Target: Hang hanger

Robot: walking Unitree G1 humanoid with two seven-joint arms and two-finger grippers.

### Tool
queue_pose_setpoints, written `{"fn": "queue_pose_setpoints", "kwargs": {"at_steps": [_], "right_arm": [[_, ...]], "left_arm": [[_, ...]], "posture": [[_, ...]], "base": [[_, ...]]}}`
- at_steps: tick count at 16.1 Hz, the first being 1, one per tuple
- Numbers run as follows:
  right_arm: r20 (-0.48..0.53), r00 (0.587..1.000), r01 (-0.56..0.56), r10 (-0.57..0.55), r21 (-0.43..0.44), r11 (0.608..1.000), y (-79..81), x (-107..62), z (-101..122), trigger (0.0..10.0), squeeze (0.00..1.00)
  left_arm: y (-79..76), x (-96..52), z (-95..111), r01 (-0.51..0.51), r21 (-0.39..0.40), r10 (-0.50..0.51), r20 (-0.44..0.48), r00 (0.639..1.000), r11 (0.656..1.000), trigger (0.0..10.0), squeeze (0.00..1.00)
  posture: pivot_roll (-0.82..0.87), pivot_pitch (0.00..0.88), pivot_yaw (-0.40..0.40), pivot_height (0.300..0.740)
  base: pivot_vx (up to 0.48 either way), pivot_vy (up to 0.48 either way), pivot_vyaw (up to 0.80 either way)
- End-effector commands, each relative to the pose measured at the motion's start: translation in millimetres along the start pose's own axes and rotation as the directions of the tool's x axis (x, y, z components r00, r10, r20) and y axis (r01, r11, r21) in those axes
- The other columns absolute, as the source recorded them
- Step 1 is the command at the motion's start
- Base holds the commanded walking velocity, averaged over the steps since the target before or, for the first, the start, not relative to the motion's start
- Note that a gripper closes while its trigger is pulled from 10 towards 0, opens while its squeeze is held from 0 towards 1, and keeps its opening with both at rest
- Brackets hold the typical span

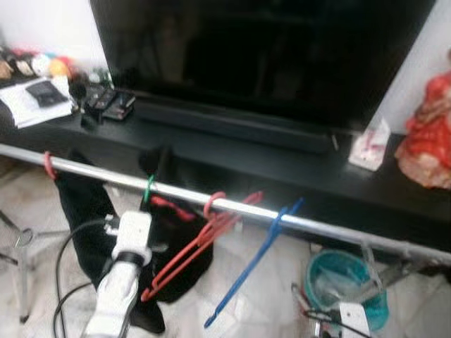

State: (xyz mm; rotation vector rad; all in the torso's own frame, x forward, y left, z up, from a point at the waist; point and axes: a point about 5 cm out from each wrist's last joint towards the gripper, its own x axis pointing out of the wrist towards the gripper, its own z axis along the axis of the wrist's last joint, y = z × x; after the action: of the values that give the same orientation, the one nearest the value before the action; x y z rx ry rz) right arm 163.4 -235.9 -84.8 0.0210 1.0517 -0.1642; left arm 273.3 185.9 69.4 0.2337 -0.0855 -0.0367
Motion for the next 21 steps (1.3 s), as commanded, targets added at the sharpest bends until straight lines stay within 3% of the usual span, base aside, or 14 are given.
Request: {"fn": "queue_pose_setpoints", "kwargs": {"at_steps": [1,8,16,21], "right_arm": [[-0.010,1.000,-0.002,0.002,-0.003,1.000,0.0,-0.2,-2.7,10.0,0.00],[-0.007,1.000,-0.002,0.002,-0.001,1.000,-0.4,-0.2,-1.6,10.0,0.00],[-0.007,1.000,-0.007,0.007,-0.004,1.000,0.2,0.0,-0.7,10.0,0.00],[-0.010,1.000,-0.009,0.009,-0.004,1.000,0.7,0.0,-1.2,10.0,0.00]], "left_arm": [[5.3,3.6,8.7,-0.017,0.021,0.016,0.035,0.999,1.000,10.0,0.00],[4.2,24.3,21.0,-0.027,0.020,0.026,0.056,0.998,0.999,10.0,0.00],[7.4,47.8,9.7,-0.068,-0.019,0.066,-0.087,0.994,0.998,10.0,0.00],[3.3,47.4,-6.5,-0.035,-0.021,0.030,-0.203,0.979,0.999,10.0,0.00]], "posture": [[0.09,0.000,-0.037,0.740],[0.09,0.000,-0.040,0.740],[0.09,0.000,-0.045,0.740],[0.08,0.000,-0.042,0.740]], "base": [[0.000,0.000,0.00],[0.000,0.000,0.00],[0.000,0.000,0.00],[0.000,0.000,0.00]]}}
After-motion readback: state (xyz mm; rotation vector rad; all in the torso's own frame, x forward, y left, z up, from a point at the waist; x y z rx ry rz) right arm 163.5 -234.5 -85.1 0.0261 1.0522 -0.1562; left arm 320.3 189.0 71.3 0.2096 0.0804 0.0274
